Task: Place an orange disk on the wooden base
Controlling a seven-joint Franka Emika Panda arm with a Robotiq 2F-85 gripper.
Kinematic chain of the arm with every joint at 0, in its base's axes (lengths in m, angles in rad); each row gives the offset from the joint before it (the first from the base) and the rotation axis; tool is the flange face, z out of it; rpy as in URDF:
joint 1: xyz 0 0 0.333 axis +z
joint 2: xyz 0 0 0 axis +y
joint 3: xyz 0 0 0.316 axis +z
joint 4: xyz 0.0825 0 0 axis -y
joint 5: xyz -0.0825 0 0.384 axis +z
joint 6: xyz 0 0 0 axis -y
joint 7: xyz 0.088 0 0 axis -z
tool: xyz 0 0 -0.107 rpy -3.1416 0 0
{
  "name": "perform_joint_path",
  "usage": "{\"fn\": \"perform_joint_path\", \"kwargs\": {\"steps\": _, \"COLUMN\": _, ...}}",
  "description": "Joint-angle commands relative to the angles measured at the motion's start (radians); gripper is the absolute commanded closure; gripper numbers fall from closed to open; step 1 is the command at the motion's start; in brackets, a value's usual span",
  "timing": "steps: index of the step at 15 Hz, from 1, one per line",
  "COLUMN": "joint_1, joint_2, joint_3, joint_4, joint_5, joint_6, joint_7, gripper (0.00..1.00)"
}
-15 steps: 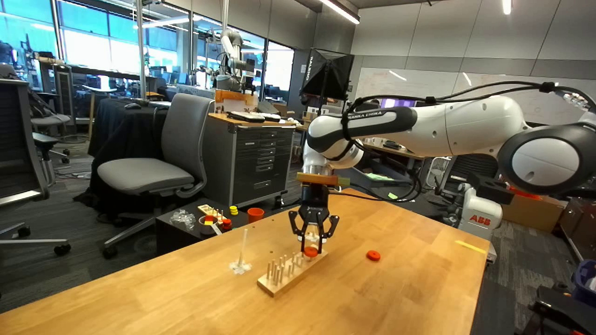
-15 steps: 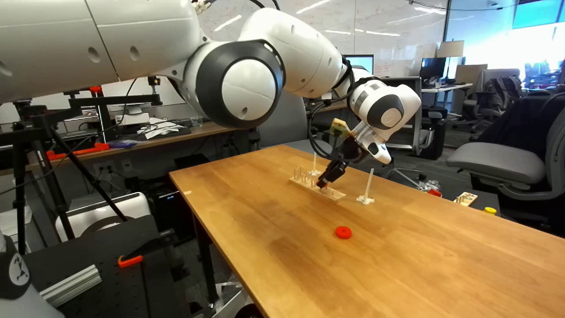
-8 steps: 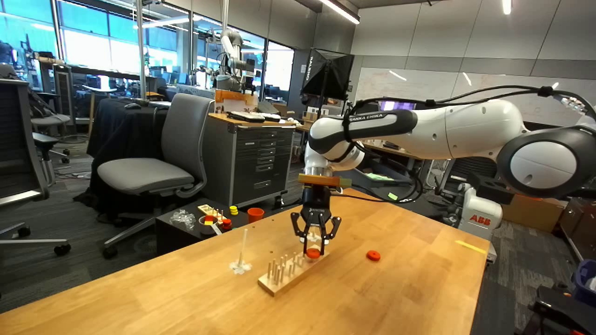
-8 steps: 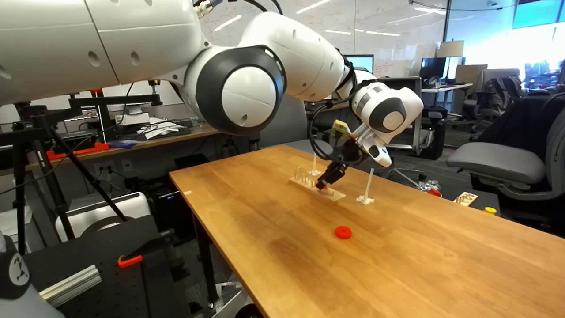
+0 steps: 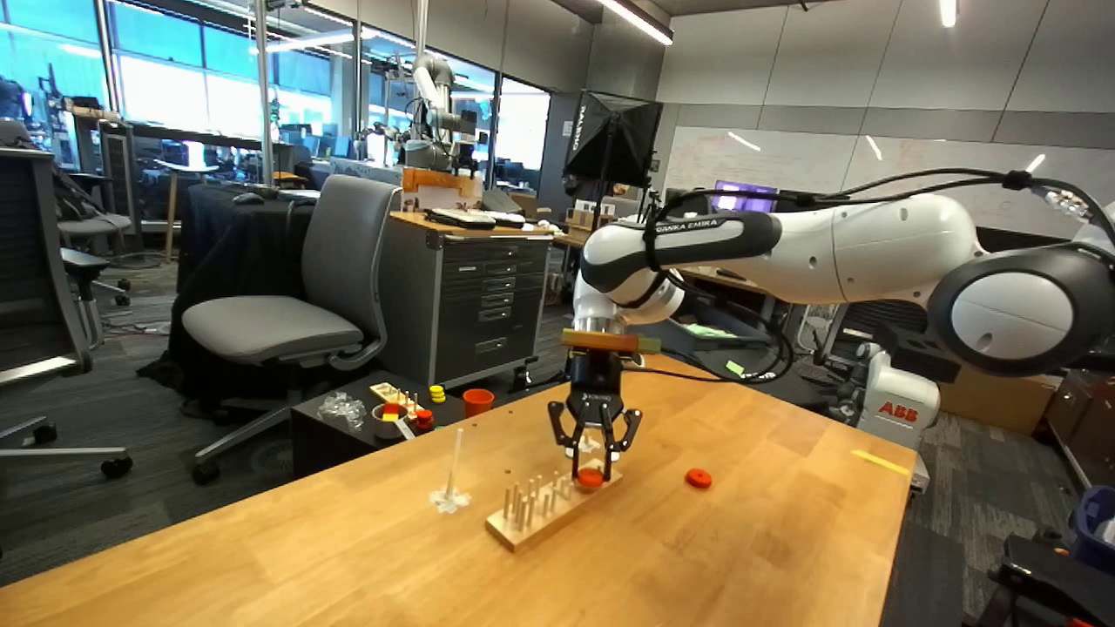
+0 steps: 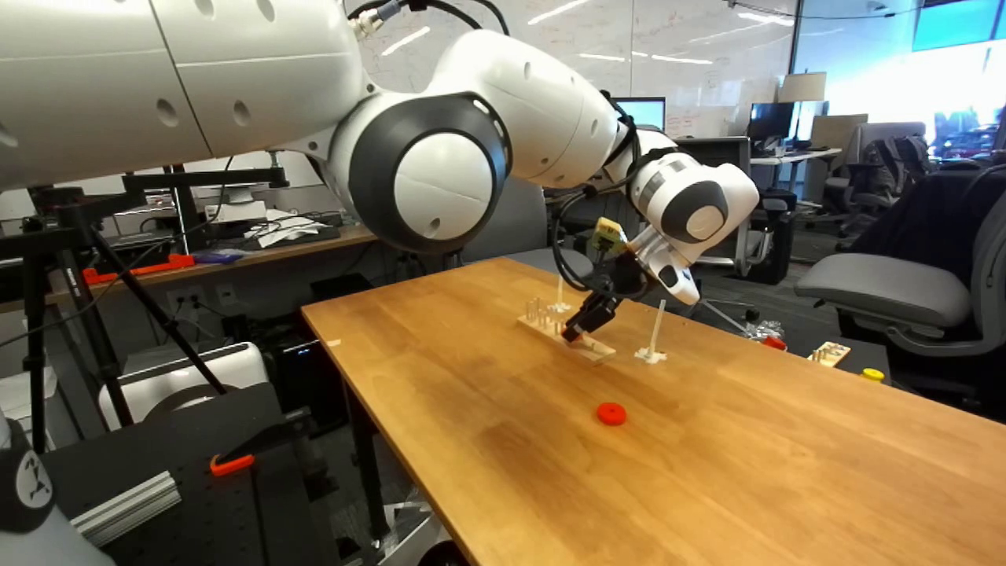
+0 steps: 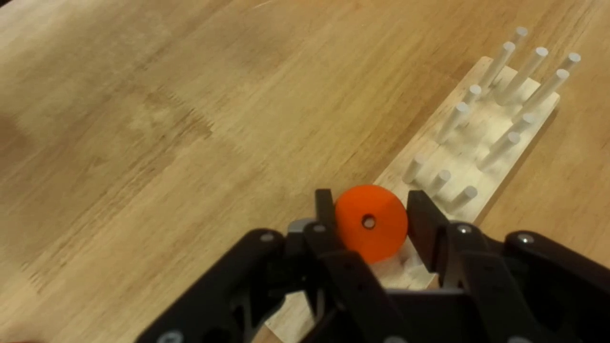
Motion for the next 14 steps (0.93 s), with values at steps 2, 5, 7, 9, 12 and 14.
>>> {"fn": "perform_joint_path", "kwargs": {"steps": 2, "joint_1": -0.01, "joint_2": 0.042, "joint_3": 0.026, "joint_4": 0.081, "joint_5": 0.01, "joint_6": -0.049, "joint_7": 0.039, "gripper": 0.83}}
{"fn": "perform_joint_path", "kwargs": {"steps": 5, "joint_1": -0.011, "joint_2": 0.036, "joint_3": 0.028, "joint_4": 0.086, "joint_5": 0.009, "joint_6": -0.061, "joint_7": 0.041, "gripper": 0.32}}
{"fn": "perform_joint_path", "kwargs": {"steps": 7, "joint_1": -0.006, "joint_2": 0.027, "joint_3": 0.025, "joint_4": 0.096, "joint_5": 0.0, "joint_6": -0.069, "joint_7": 0.032, "gripper": 0.19}}
{"fn": "perform_joint_path", "kwargs": {"steps": 9, "joint_1": -0.003, "joint_2": 0.017, "joint_3": 0.025, "joint_4": 0.114, "joint_5": -0.007, "joint_6": -0.08, "joint_7": 0.021, "gripper": 0.02}}
{"fn": "perform_joint_path", "kwargs": {"steps": 12, "joint_1": 0.0, "joint_2": -0.067, "joint_3": 0.016, "joint_4": 0.016, "joint_5": -0.025, "joint_6": -0.043, "joint_7": -0.009, "gripper": 0.0}}
{"fn": "perform_joint_path", "kwargs": {"steps": 14, "joint_1": 0.018, "joint_2": -0.094, "joint_3": -0.005, "joint_4": 0.021, "joint_5": -0.061, "joint_6": -0.043, "joint_7": -0.014, "gripper": 0.0}}
